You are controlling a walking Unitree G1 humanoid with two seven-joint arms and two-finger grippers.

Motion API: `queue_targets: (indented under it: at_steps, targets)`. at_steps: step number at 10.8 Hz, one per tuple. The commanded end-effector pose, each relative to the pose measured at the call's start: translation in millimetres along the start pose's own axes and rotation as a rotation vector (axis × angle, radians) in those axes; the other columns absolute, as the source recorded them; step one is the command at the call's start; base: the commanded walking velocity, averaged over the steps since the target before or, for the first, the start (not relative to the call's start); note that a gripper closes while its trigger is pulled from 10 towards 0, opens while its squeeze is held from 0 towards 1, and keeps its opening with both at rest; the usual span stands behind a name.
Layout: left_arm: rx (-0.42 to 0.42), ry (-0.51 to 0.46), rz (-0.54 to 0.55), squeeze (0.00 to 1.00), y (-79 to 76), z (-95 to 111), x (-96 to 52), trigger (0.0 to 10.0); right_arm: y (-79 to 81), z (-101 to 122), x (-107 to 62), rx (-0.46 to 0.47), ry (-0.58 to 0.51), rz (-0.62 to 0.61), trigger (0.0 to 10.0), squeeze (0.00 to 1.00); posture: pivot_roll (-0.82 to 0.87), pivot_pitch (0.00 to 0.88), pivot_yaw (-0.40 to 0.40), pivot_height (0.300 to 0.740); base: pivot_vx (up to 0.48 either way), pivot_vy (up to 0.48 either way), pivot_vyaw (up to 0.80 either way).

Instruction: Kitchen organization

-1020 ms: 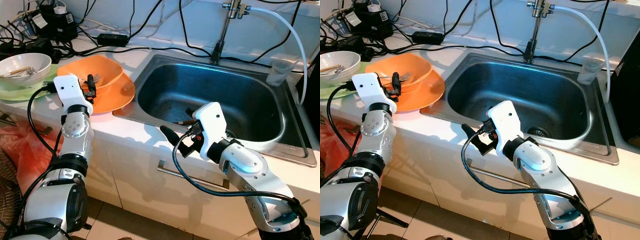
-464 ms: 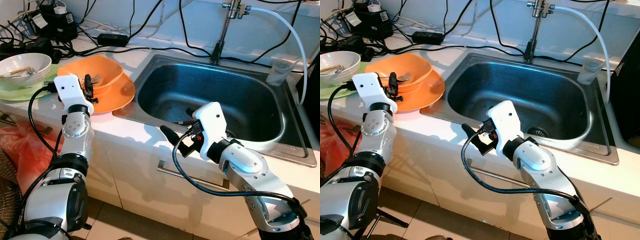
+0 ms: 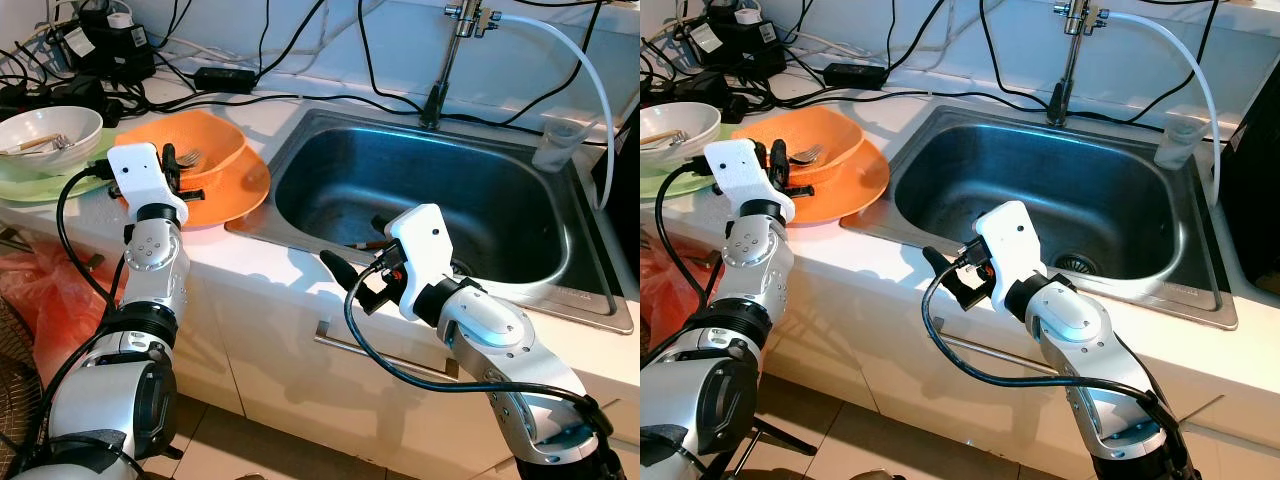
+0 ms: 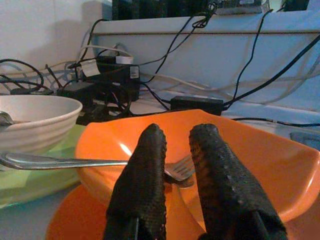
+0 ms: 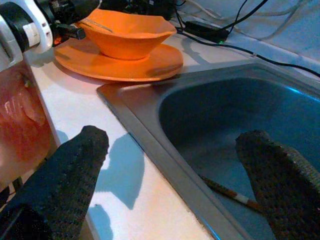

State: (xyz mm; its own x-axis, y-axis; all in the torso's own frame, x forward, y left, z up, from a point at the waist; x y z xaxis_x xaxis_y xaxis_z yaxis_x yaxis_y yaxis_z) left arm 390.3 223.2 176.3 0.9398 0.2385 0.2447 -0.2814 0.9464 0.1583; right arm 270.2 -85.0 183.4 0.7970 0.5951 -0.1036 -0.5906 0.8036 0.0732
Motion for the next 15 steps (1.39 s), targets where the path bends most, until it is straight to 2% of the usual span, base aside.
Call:
queue_targets:
  at_steps: [1,5,6,7,9,10,12,15]
  targets:
    - [0.004,-0.022,-0.010,0.00,-0.9,6,3.7,0.0,-0.1,0,0.1,-0.002,0.003,-0.002,10.0,0.00,-0.05,0.000,-0.001,0.740,0.000,0.000,0.00]
    - [0.001,-0.020,-0.013,0.00,-0.9,6,4.3,0.0,-0.3,0,0.5,-0.002,0.002,-0.005,10.0,0.00,-0.05,0.000,-0.001,0.740,0.000,0.000,0.00]
    - [0.001,-0.044,0.002,0.00,0.4,10,4.8,0.0,-0.2,0,0.5,-0.002,0.003,-0.003,10.0,0.00,-0.05,0.000,-0.003,0.740,0.000,0.000,0.00]
    - [0.016,-0.108,-0.007,0.00,-3.4,23,7.7,0.0,-0.3,0,0.6,-0.003,0.002,-0.003,10.0,0.00,-0.05,0.000,-0.004,0.740,0.000,0.000,0.00]
    - [0.030,-0.146,-0.021,0.00,-9.1,30,8.7,0.0,-0.2,0,1.2,-0.003,0.000,-0.003,10.0,0.00,-0.05,0.000,-0.001,0.740,0.000,0.000,0.00]
    - [0.043,-0.199,-0.052,0.00,-18.2,41,9.3,0.0,0.2,0,1.5,-0.002,-0.001,-0.005,10.0,0.00,-0.05,0.000,0.002,0.740,0.000,0.000,0.00]
    - [0.032,-0.241,-0.073,0.00,-26.5,52,10.7,0.0,0.5,0,1.7,0.000,-0.002,-0.006,10.0,0.00,-0.05,0.000,0.004,0.740,0.000,0.000,0.00]
    - [0.015,-0.179,-0.095,0.00,-30.1,41,9.2,0.0,0.7,-1,1.7,0.002,-0.001,-0.006,10.0,0.00,-0.05,0.000,0.008,0.740,0.000,0.000,0.00]
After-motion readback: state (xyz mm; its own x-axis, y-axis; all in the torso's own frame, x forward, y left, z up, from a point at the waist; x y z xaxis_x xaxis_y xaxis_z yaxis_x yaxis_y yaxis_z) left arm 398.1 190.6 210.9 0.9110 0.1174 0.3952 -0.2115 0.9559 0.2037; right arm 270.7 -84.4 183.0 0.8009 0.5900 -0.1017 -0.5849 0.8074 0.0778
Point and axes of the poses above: a point about 5 cm out from each wrist's last joint towards the gripper, its own x axis pointing out of the wrist towards the gripper, its own z axis along the axis of the wrist's last joint, y = z × x, the point moved 1 cm from there along x, pointing out of the wrist towards the gripper, and after that the axes turned 11 degrees about x, right-handed, at the moved point
